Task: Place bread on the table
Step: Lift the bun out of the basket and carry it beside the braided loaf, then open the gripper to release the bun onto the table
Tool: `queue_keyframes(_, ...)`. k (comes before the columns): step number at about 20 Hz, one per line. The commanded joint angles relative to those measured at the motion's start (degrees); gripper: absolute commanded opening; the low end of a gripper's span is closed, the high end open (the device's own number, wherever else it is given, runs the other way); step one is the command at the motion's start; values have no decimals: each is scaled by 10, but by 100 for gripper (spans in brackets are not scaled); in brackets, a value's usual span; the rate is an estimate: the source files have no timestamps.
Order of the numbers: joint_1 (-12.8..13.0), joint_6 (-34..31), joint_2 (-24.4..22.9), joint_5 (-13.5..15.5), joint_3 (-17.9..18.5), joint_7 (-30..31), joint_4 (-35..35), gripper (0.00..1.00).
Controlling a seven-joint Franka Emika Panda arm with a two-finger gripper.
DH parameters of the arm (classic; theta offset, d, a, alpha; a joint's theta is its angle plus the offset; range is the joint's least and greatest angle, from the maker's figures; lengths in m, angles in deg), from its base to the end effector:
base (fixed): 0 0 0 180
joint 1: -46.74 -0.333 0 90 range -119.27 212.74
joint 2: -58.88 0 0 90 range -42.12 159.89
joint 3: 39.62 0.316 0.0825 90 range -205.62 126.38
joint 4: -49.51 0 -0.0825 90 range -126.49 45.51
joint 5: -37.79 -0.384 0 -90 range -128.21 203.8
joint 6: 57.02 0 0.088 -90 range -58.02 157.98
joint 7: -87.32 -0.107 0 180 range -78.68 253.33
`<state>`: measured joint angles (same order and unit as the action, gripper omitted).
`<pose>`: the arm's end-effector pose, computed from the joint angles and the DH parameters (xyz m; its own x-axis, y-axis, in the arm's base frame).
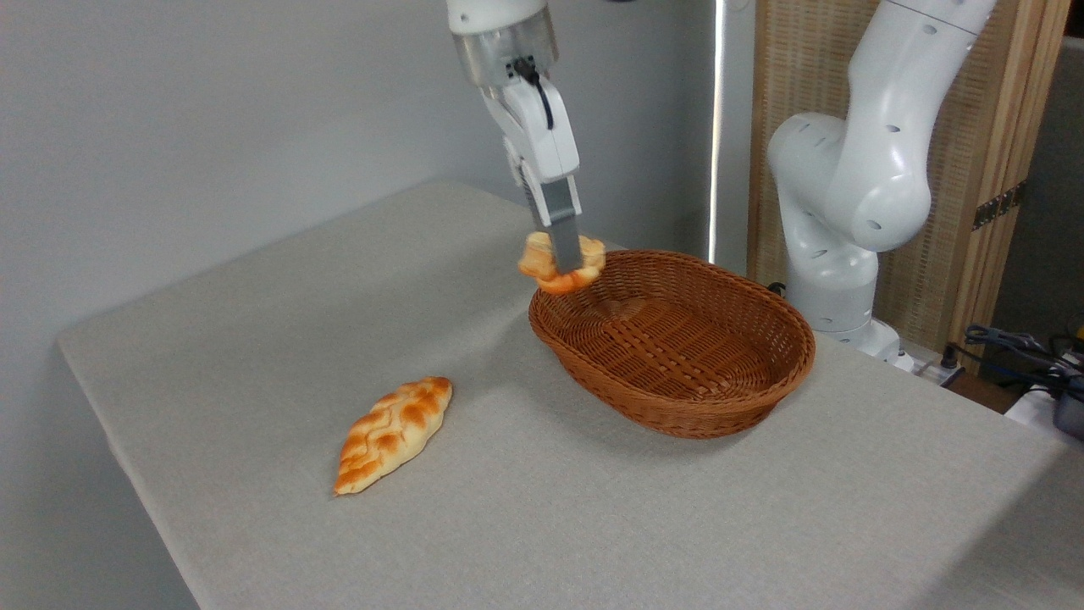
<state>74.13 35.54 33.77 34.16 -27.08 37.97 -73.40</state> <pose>0.4040 -0.0868 0.5640 0.4051 -0.9133 -0.0426 -0.9083 -0.4073 0.0951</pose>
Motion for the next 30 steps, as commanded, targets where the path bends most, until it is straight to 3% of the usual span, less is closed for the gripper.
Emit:
queue_keyframes(1,11,44,52,82,85,-7,93,55)
queue_keyframes(2,15,65,58,92,94,-8,94,56)
queue_keyframes(5,33,116,84,83,98,-24,94,64)
queue_keyframes(6,32,125,89,83,102,-37,94,78)
queue_keyframes(7,33,134,91,84,115,-47,94,99)
queue_keyframes(11,33,178,116,95,124,-50,94,100)
queue_keyframes(17,32,182,172,96,124,-49,122,100)
queue_keyframes(22,26,184,201,140,125,-50,149,100)
queue_keyframes(30,26,184,206,133,125,-52,150,100)
